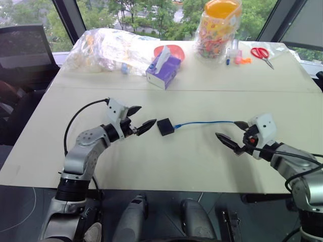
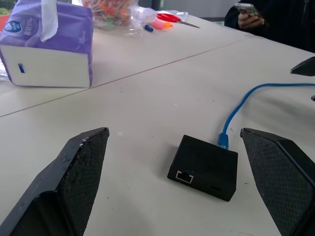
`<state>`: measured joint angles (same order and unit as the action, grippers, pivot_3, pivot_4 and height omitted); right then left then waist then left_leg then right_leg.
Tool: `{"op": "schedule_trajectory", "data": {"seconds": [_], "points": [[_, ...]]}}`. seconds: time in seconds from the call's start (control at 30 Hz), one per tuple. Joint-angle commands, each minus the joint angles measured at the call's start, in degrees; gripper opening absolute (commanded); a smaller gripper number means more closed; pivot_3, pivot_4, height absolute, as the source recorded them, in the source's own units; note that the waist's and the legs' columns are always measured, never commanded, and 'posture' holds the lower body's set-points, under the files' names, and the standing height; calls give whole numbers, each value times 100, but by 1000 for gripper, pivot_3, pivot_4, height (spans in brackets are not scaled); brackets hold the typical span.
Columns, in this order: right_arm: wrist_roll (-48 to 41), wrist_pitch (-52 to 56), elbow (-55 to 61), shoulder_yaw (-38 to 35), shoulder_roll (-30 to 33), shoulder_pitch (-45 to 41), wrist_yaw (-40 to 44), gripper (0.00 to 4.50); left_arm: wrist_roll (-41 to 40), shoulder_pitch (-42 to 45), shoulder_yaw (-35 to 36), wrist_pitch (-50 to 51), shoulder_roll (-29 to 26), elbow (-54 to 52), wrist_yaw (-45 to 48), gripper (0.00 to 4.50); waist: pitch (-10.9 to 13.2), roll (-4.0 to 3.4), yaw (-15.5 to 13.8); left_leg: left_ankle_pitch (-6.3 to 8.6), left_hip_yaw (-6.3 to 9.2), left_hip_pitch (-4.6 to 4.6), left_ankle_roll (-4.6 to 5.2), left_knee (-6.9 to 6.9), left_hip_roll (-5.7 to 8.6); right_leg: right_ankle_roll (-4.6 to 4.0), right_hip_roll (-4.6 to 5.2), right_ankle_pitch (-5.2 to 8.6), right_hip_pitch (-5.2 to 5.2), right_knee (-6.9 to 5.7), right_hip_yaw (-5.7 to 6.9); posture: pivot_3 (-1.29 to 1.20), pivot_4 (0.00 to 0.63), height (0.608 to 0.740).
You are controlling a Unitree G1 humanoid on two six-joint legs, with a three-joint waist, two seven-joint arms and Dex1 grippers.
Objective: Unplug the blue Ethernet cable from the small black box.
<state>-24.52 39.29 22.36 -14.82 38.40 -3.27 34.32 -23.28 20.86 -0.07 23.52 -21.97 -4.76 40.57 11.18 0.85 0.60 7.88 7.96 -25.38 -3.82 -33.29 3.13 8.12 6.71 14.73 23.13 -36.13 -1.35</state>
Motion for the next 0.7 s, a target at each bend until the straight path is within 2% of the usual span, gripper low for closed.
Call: {"op": "schedule_trajectory", "data": {"seconds": [0.03,0.3,0.43,0.7], "points": [[-104,-22,149,-82,77,-133,53,4500,-142,21,109,40,-45,-242,48,4463,0,0,-1,0,0,0,0,0,0,0,0,0,0,0,0,0,150,728],[-217,163,138,30,267,-356,269,4500,-304,97,109,165,-20,-229,115,4463,0,0,-1,0,0,0,0,1,0,0,0,0,0,1,0,0,150,728],[-355,401,222,333,461,-600,555,4500,-341,129,52,230,-116,-214,279,4463,0,0,8,0,0,0,0,1,0,0,0,0,0,1,0,0,150,728],[-248,604,-277,1172,854,-1740,1168,4500,-385,269,-32,453,-408,-184,735,4463,1,0,9,0,-1,-1,0,1,0,0,0,0,2,2,0,0,150,728]]}}
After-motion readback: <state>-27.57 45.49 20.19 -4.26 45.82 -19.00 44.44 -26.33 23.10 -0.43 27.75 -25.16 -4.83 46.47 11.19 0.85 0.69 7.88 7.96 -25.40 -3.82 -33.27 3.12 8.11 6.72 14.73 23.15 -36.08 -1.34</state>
